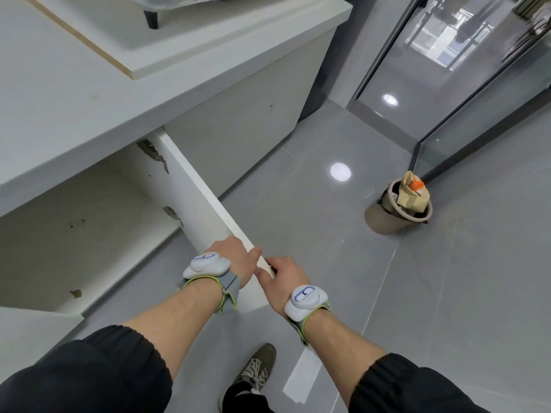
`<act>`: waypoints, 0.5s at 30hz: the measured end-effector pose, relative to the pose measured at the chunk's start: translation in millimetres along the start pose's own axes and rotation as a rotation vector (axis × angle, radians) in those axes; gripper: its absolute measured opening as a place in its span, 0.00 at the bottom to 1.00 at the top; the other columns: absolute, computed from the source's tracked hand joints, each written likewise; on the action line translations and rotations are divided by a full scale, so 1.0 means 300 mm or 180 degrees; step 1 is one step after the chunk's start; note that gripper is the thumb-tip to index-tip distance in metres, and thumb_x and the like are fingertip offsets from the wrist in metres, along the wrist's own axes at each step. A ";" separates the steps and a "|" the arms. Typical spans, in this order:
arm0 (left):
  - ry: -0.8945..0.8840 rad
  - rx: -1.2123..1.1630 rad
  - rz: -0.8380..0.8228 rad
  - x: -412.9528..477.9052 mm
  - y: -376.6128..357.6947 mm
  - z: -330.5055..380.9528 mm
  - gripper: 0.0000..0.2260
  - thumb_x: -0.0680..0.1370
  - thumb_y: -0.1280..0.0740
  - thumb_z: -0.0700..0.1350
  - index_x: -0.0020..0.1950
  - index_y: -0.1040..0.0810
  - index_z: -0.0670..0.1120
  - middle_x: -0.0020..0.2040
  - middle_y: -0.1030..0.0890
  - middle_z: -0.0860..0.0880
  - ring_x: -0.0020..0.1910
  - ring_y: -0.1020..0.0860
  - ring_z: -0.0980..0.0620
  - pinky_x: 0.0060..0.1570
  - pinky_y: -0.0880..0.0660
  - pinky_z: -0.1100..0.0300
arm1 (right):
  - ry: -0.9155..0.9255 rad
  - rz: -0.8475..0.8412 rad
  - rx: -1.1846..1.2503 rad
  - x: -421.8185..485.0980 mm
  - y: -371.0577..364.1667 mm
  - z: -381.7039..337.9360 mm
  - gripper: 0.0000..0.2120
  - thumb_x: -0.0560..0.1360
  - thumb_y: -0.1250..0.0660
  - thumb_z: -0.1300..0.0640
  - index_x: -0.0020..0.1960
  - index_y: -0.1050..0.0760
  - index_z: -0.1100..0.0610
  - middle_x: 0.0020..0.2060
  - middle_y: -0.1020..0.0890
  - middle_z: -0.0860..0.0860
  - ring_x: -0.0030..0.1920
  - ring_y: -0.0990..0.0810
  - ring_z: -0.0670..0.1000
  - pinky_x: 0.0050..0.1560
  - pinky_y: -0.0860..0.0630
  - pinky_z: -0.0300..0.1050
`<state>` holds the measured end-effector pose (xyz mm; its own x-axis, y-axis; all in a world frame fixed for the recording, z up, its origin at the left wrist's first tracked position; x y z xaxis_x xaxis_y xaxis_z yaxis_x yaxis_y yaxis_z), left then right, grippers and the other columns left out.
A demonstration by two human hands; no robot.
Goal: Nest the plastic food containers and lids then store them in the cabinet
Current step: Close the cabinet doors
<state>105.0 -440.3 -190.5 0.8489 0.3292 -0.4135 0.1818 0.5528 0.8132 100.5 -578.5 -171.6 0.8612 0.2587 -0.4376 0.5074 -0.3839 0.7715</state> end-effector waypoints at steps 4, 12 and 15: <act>-0.0036 -0.0117 -0.0075 -0.056 0.007 -0.085 0.21 0.71 0.41 0.62 0.28 0.34 0.48 0.26 0.29 0.50 0.25 0.30 0.49 0.26 0.37 0.61 | 0.0041 -0.0016 -0.0049 -0.047 -0.058 -0.060 0.11 0.76 0.40 0.44 0.38 0.34 0.48 0.42 0.28 0.50 0.39 0.30 0.53 0.40 0.35 0.42; 0.0198 -0.0106 -0.0029 -0.172 0.055 -0.278 0.18 0.73 0.40 0.59 0.30 0.32 0.48 0.31 0.25 0.49 0.26 0.29 0.51 0.27 0.36 0.62 | 0.0428 -0.0241 -0.0251 -0.138 -0.196 -0.243 0.11 0.76 0.42 0.49 0.53 0.25 0.51 0.38 0.29 0.49 0.39 0.30 0.53 0.40 0.35 0.42; 0.0318 0.0002 -0.0098 -0.210 0.081 -0.321 0.14 0.76 0.40 0.54 0.34 0.28 0.47 0.33 0.25 0.51 0.30 0.29 0.51 0.28 0.39 0.64 | 0.0533 -0.0423 -0.0170 -0.159 -0.251 -0.282 0.11 0.77 0.42 0.49 0.51 0.26 0.55 0.35 0.30 0.49 0.38 0.32 0.53 0.39 0.35 0.42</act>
<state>8.1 -374.0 -184.2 0.7892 0.3867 -0.4770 0.2073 0.5634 0.7998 18.6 -486.8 -169.7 0.7672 0.4493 -0.4577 0.6099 -0.2902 0.7374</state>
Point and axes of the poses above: each hand's wrist, its own x-axis towards the middle knuckle, its own y-axis out of the back of the hand, z = x × y, the point moved 5 cm from there along x, towards the middle knuckle
